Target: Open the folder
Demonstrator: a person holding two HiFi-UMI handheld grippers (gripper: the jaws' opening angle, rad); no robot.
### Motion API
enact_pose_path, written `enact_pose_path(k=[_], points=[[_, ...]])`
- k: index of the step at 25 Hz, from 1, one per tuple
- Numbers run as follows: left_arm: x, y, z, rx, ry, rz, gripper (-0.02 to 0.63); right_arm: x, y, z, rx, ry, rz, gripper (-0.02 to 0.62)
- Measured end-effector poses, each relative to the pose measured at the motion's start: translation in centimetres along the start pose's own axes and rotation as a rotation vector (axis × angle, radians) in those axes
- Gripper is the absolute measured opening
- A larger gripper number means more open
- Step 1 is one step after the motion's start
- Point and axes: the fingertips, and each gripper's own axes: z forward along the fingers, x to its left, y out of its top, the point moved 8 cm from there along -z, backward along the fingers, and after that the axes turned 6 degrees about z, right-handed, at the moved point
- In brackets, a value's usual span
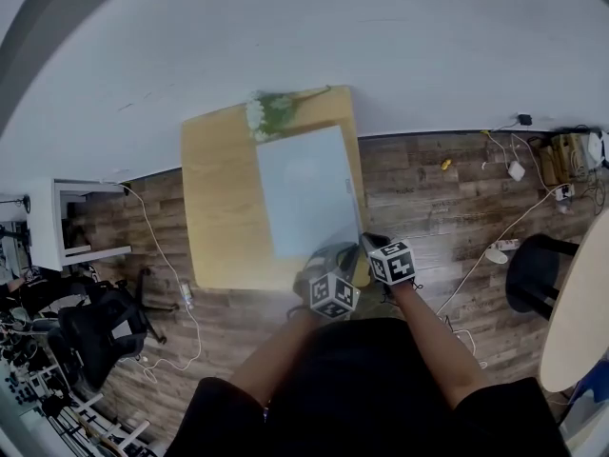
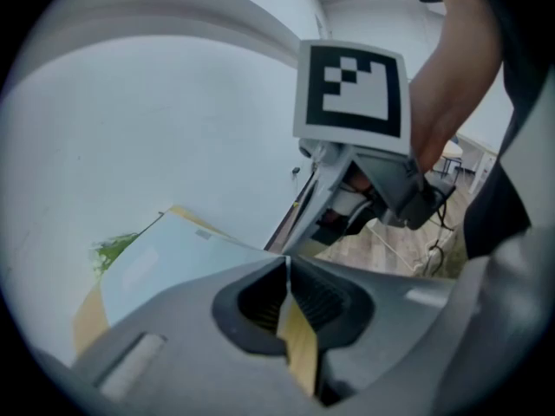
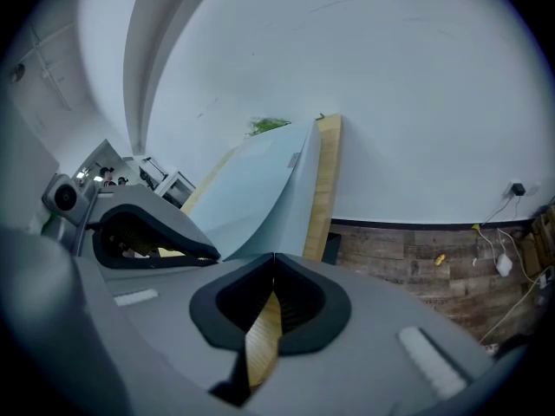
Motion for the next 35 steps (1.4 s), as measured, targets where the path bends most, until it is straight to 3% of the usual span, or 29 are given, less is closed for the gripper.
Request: enact_pose_path(k=[8,18,24,31,35], points=[[0.8,0.4,-2.4,-0.051,0.047,-0.12,0.005,0.3,0.0,0.0,0.024,-0.001,-0.032,0.003],[1.2,0.8,-4.2,-0.103,0.114,-0.181,0.005,1.0,0.1,0.3,0.057,-0.043,-0.083,0.008],[2.0,0.9,-7.7,-0.161,0.149,-0.242,0.005,1.7,0.1,0.1,0.073,-0.088,-0.057,0.008],[2.9,-0.3,-13.9,-0.255,0.236,-0.318,0.0,3.4,0.8,-0.8,-0.087,-0.137,-0.089,0.002],[3.6,-1.5,-17.4,-0.292,0.3,-0.356,0.0,5.4,1.2,-1.2,-0.118,-0.143,-0.09,0.003]])
